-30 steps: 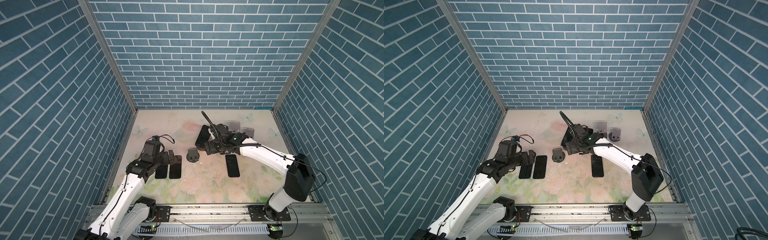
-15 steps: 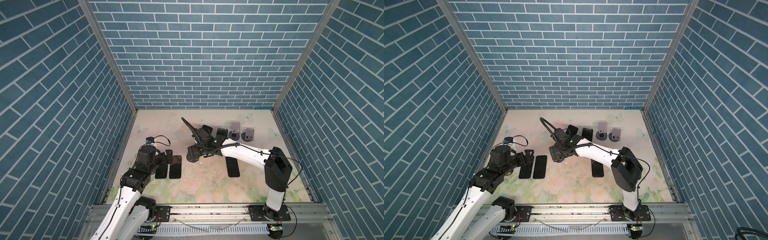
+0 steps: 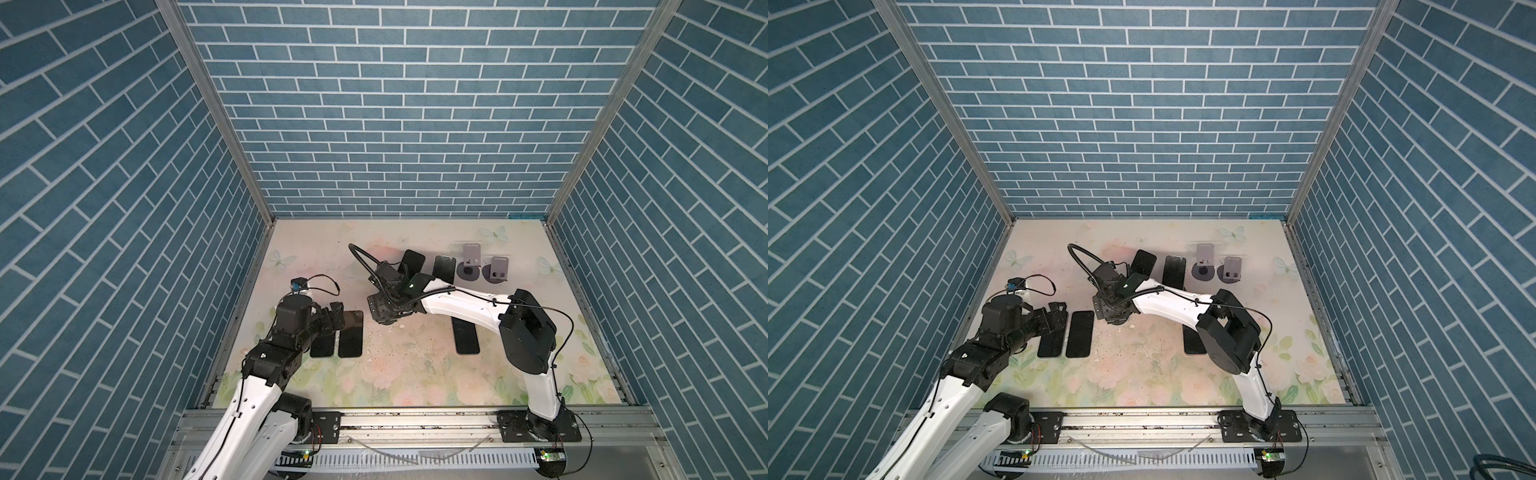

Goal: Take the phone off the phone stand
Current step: 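Close the right gripper on the upright plate of the emptied stand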

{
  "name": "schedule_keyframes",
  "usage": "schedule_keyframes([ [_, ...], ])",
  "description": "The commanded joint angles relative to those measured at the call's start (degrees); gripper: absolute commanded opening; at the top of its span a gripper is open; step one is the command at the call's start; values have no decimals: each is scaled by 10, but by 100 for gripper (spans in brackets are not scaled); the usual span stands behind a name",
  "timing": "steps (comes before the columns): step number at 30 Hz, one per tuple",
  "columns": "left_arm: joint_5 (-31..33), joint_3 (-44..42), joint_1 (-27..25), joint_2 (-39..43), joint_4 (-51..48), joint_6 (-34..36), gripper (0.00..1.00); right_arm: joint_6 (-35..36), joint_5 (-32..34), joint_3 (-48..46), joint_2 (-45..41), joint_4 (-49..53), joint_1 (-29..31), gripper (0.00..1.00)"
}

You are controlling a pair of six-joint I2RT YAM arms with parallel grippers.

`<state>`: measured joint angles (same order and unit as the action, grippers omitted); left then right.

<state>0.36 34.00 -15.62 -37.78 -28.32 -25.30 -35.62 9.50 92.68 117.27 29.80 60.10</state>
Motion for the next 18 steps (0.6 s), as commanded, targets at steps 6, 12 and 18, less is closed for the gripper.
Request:
schedule_keyframes([
  [6, 16, -15, -1, -4, 16, 3, 100, -49, 52, 41, 40, 15, 15, 86],
  [12, 11, -21, -1, -7, 25, 4, 100, -52, 58, 61, 60, 25, 19, 71],
  [18, 9, -22, -1, -9, 27, 5, 100, -49, 55, 57, 59, 26, 19, 57],
])
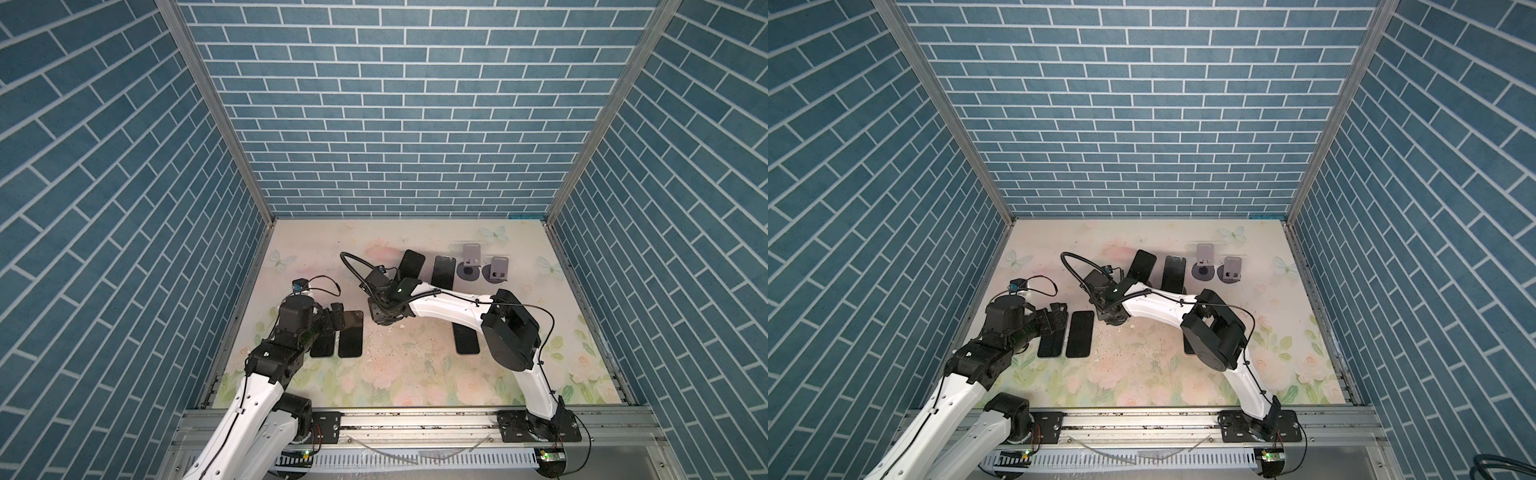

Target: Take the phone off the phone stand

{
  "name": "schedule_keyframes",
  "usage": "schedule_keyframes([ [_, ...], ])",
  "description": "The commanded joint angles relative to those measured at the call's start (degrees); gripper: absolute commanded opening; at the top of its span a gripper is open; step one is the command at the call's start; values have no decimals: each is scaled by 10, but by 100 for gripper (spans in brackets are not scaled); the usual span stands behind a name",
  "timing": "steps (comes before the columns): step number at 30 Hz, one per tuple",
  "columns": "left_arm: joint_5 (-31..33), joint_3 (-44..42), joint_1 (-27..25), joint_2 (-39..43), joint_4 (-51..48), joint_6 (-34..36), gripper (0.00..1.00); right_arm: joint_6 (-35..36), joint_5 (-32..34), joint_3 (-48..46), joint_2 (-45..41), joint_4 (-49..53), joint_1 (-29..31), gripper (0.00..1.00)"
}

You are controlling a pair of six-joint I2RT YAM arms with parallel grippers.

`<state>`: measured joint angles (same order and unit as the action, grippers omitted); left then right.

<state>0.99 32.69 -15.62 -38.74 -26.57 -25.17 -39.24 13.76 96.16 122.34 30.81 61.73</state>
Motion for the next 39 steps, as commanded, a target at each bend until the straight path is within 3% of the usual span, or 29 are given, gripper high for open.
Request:
schedule_keyframes([
  [1, 2, -9, -1, 1, 9, 4, 100, -11, 10, 21, 6, 14, 3, 56],
  [11, 4, -9, -1, 5, 8, 5, 100, 38, -21, 0, -61, -27, 6, 52],
  [25, -8, -8, -1, 32, 11, 6, 100, 70, -5, -33, -172, -30, -4, 51],
  [39, -37, -7, -1, -2, 26, 12, 100, 67, 31, -186, -355, -21, -114, 50],
])
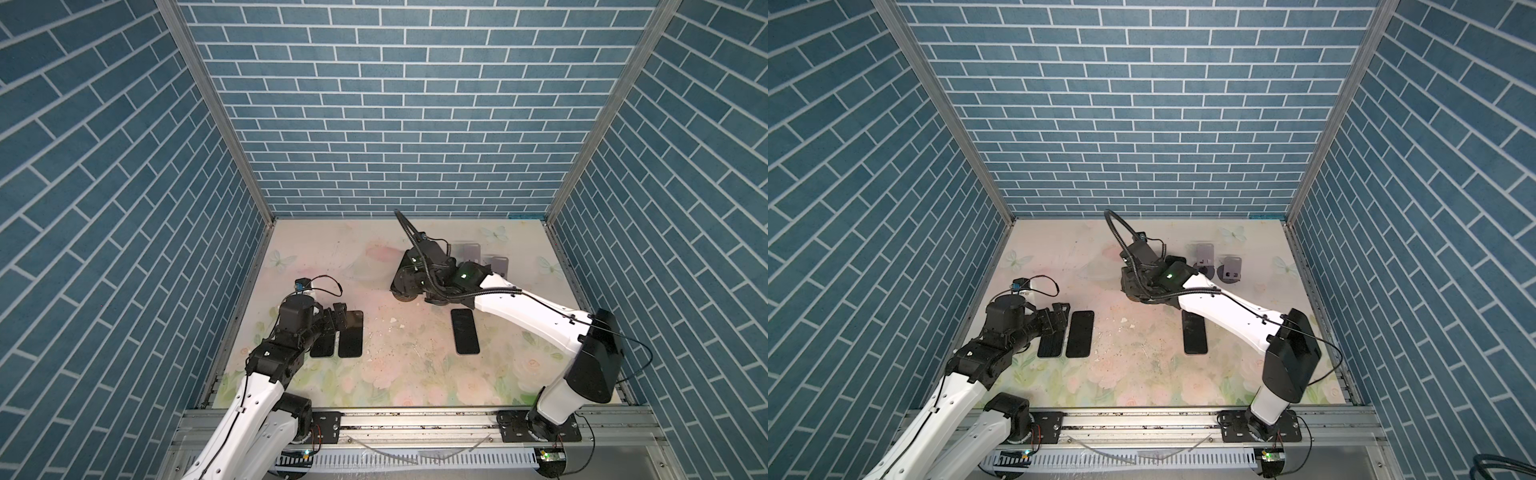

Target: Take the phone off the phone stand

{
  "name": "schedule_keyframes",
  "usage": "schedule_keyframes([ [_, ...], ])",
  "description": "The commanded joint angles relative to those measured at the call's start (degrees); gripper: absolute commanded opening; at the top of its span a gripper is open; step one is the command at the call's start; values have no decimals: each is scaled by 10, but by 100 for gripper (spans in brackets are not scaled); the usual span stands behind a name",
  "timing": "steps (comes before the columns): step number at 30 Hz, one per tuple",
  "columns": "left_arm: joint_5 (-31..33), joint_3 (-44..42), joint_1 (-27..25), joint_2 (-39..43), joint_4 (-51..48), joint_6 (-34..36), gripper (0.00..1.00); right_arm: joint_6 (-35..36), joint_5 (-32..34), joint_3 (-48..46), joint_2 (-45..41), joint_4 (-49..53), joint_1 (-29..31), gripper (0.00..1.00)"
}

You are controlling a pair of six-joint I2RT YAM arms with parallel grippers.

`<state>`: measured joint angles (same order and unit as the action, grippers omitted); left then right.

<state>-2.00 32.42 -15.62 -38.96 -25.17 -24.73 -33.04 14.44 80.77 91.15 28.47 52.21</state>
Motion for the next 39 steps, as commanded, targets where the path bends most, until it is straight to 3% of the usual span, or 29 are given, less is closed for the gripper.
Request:
schedule_keyframes([
  [1, -7, -4, -2, -2, 13, 7, 100, 6, 24, -42, -53, 8, -29, 50],
  [8, -3, 11, -14, -38, 21, -7, 100, 3, 13, -124, -123, 26, -112, 50],
  [17, 97, 68, -131, -136, 16, -14, 100, 13, -19, -231, -166, 11, -233, 50],
  [26, 134, 141, -207, -262, 23, -22, 100, 22, -79, -326, -181, -51, -343, 51],
  [39, 147, 204, -277, -363, 38, -21, 100, 47, -71, -368, -127, -143, -402, 52],
])
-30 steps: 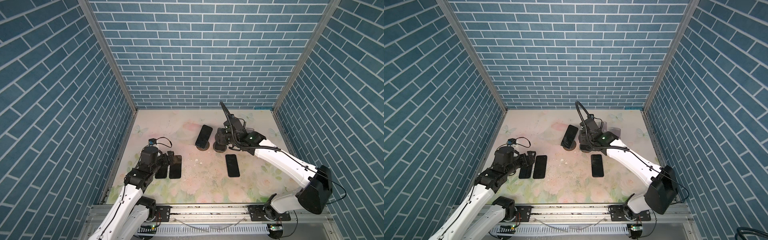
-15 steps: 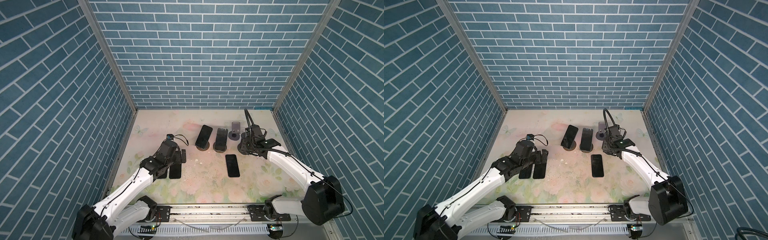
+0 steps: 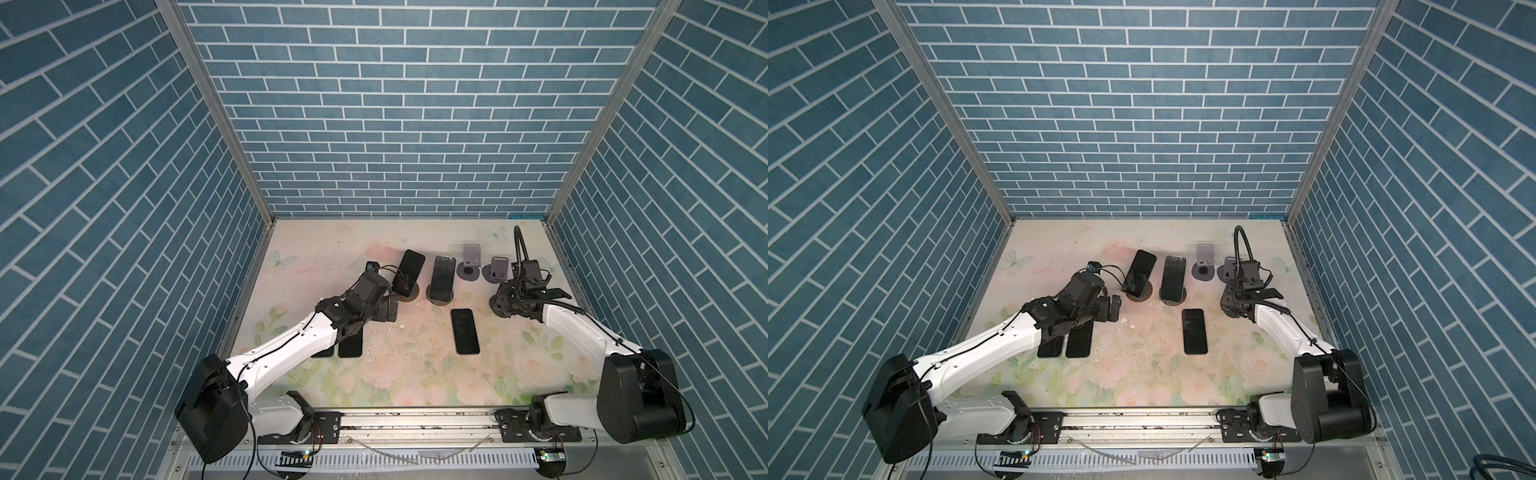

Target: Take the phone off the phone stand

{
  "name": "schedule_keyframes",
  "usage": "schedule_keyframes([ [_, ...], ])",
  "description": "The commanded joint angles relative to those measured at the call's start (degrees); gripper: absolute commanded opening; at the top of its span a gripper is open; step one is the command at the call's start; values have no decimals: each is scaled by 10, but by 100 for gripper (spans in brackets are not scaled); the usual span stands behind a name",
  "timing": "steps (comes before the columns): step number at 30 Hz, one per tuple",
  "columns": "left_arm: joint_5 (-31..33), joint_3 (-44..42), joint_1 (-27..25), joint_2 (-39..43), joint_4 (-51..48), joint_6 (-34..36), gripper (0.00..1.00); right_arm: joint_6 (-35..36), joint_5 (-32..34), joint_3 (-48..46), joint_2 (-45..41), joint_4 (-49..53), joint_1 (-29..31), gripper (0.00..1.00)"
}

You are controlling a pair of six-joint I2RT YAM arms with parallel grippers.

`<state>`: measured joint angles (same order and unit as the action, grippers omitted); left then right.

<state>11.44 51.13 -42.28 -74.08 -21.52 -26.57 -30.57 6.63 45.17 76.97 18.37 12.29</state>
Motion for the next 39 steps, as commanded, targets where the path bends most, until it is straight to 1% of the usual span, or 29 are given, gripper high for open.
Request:
schedule_keyframes([
  [1, 12, 19, -12, -15, 2, -3, 100, 25, 10, -12, 22, -45, -3, 52],
  [8, 12, 28, -24, -35, 8, -6, 100, 31, 19, -16, 54, -64, -3, 54],
  [16, 12, 37, -30, -50, 13, -5, 100, 34, 12, -13, 56, -54, -3, 59],
  [20, 12, 41, -33, -56, 13, -3, 100, 33, 13, -9, 51, -46, -3, 69],
  [25, 12, 43, -37, -55, 13, -2, 100, 33, 20, -4, 36, -29, -3, 90],
  [27, 14, 44, -38, -55, 12, -2, 100, 33, 27, 0, 24, -16, -3, 95],
  [33, 21, 53, -44, -60, 5, -2, 100, 35, 52, 18, -39, 28, -3, 96],
  [39, 38, 95, -61, -94, -19, 6, 100, 35, 57, 23, -112, 59, -3, 95],
])
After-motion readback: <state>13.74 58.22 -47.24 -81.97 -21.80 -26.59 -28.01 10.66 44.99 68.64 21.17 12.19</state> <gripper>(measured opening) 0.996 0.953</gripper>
